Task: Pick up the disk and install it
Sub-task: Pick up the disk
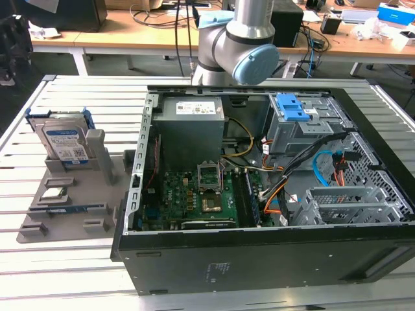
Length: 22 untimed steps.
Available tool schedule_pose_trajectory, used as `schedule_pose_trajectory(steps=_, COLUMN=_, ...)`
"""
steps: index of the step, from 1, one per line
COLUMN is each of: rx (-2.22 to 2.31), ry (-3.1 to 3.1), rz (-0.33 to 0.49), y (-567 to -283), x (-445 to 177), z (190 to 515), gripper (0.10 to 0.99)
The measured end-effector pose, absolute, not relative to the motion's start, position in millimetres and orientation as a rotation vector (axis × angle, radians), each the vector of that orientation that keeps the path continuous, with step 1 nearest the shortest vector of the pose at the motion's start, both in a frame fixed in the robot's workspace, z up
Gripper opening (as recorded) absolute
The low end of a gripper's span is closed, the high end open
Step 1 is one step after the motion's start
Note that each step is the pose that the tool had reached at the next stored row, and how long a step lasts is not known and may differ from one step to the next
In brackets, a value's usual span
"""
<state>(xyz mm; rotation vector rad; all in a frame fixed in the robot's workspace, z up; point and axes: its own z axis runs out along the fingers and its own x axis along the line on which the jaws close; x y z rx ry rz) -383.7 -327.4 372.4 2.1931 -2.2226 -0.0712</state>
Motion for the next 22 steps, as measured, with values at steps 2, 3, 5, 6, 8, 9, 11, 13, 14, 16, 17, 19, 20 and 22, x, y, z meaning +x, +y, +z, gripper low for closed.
schedule_pose_trajectory(steps=2, rx=2.192, ry=-2.221, rz=-0.069, y=-330.6, x=-383.3, z=370.6, gripper=0.541)
schedule_pose_trajectory(steps=3, rx=2.191, ry=-2.221, rz=-0.067, y=-332.9, x=-383.1, z=369.8, gripper=0.541)
schedule_pose_trajectory(steps=5, rx=2.190, ry=-2.219, rz=-0.063, y=-339.6, x=-382.9, z=368.1, gripper=0.541)
schedule_pose_trajectory(steps=6, rx=2.189, ry=-2.219, rz=-0.062, y=-343.0, x=-382.7, z=367.3, gripper=0.541)
schedule_pose_trajectory(steps=8, rx=2.188, ry=-2.217, rz=-0.059, y=-348.7, x=-377.7, z=364.5, gripper=0.541)
schedule_pose_trajectory(steps=9, rx=2.187, ry=-2.216, rz=-0.057, y=-350.2, x=-371.0, z=362.2, gripper=0.541)
schedule_pose_trajectory(steps=11, rx=2.186, ry=-2.213, rz=-0.052, y=-350.4, x=-359.6, z=356.6, gripper=0.541)
schedule_pose_trajectory(steps=13, rx=2.189, ry=-2.208, rz=-0.048, y=-350.1, x=-355.5, z=350.1, gripper=0.541)
schedule_pose_trajectory(steps=14, rx=2.192, ry=-2.203, rz=-0.048, y=-349.5, x=-355.3, z=347.1, gripper=0.541)
schedule_pose_trajectory(steps=16, rx=2.199, ry=-2.194, rz=-0.046, y=-349.3, x=-354.9, z=343.6, gripper=0.541)
schedule_pose_trajectory(steps=17, rx=2.206, ry=-2.187, rz=-0.045, y=-349.2, x=-354.4, z=341.2, gripper=0.541)
schedule_pose_trajectory(steps=19, rx=2.229, ry=-2.160, rz=-0.042, y=-348.4, x=-352.8, z=334.2, gripper=0.541)
schedule_pose_trajectory(steps=20, rx=2.239, ry=-2.149, rz=-0.041, y=-346.7, x=-352.2, z=330.5, gripper=0.541)
schedule_pose_trajectory(steps=22, rx=2.251, ry=-2.137, rz=-0.041, y=-341.9, x=-350.5, z=322.8, gripper=0.541)
